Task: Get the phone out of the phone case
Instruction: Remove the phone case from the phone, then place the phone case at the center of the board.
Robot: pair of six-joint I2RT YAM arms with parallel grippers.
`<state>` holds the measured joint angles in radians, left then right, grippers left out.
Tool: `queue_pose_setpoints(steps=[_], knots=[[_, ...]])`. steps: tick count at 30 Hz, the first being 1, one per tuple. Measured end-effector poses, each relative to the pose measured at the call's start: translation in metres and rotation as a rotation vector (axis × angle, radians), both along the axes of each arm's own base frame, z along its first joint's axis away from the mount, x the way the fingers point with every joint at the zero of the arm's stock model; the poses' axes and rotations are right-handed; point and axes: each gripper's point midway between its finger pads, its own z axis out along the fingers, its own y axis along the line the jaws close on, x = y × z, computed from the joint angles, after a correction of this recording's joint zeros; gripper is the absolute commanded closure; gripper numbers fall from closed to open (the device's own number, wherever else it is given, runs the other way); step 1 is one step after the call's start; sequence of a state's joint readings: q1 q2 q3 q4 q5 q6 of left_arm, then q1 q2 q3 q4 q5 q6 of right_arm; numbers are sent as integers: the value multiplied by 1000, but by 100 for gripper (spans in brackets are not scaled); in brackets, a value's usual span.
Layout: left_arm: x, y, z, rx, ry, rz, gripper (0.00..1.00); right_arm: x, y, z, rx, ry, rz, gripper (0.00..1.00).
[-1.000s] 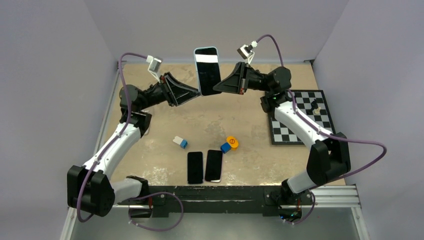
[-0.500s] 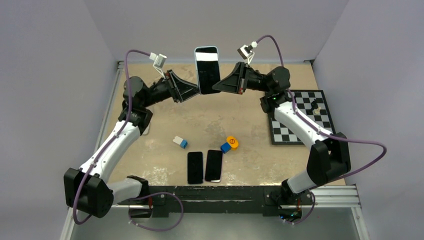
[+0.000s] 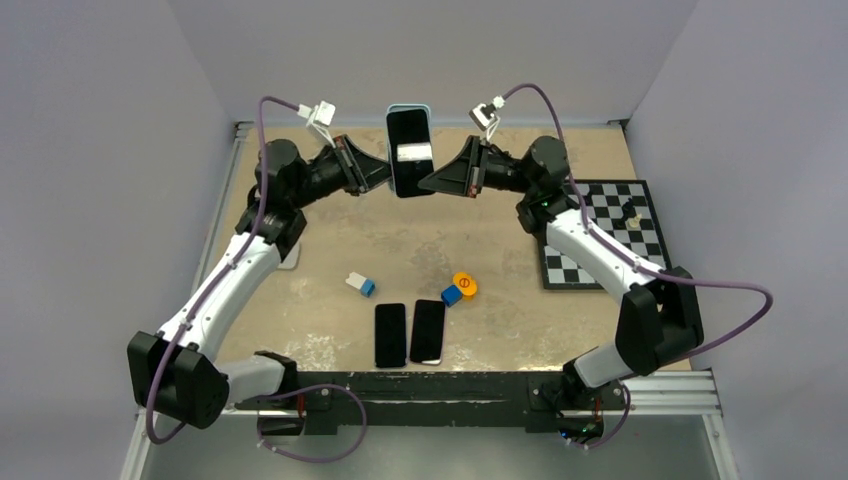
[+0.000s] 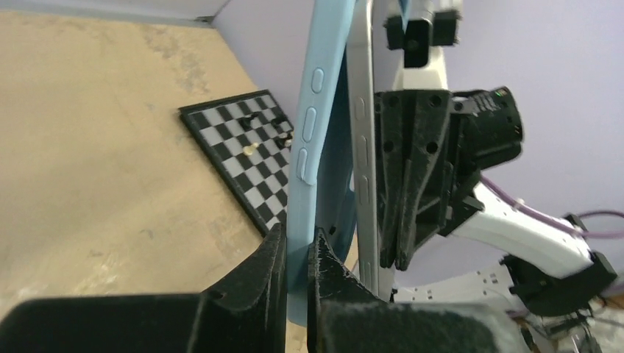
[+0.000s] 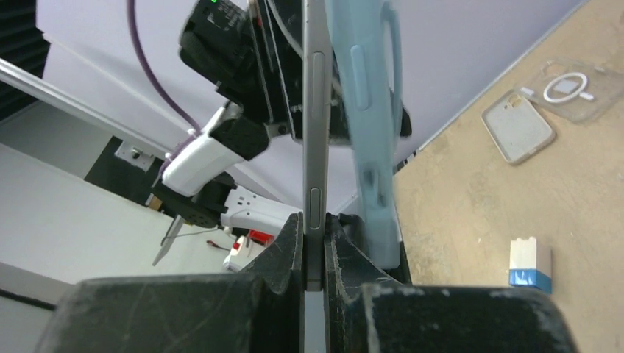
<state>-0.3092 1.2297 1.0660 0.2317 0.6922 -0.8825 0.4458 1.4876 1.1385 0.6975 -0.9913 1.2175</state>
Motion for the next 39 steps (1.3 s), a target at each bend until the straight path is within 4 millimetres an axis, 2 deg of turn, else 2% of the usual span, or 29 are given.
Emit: queue_pose_setpoints(steps=[3, 7, 11, 15, 18, 22, 24, 27, 32, 37, 39], knots=[[18, 18, -18, 45, 116, 174, 100, -4, 2, -19, -43, 26, 14, 100], [48, 76, -51, 106, 271, 512, 100, -18, 2, -41, -85, 49, 46, 100], [60, 118, -71, 120, 369, 708, 100, -27, -1, -55, -110, 57, 59, 100], [67, 155, -92, 61, 476, 865, 100, -30, -4, -61, -140, 39, 49, 100], [68, 186, -126, -29, 584, 1006, 100, -34, -7, -64, -164, 21, 39, 100], [60, 226, -192, -152, 716, 1220, 100, -38, -10, -62, -177, -6, 28, 100], [65, 242, -213, -191, 763, 1301, 100, -39, -12, -62, -186, -18, 18, 100], [82, 259, -227, -260, 775, 1378, 100, -43, -17, -66, -212, -30, -1, 100], [101, 271, -244, -297, 784, 1442, 100, -52, -27, -75, -259, -44, -43, 100], [126, 282, -249, -329, 776, 1470, 98, -58, -34, -82, -285, -45, -64, 100], [134, 285, -249, -325, 778, 1481, 92, -59, -35, -86, -294, -42, -67, 100]])
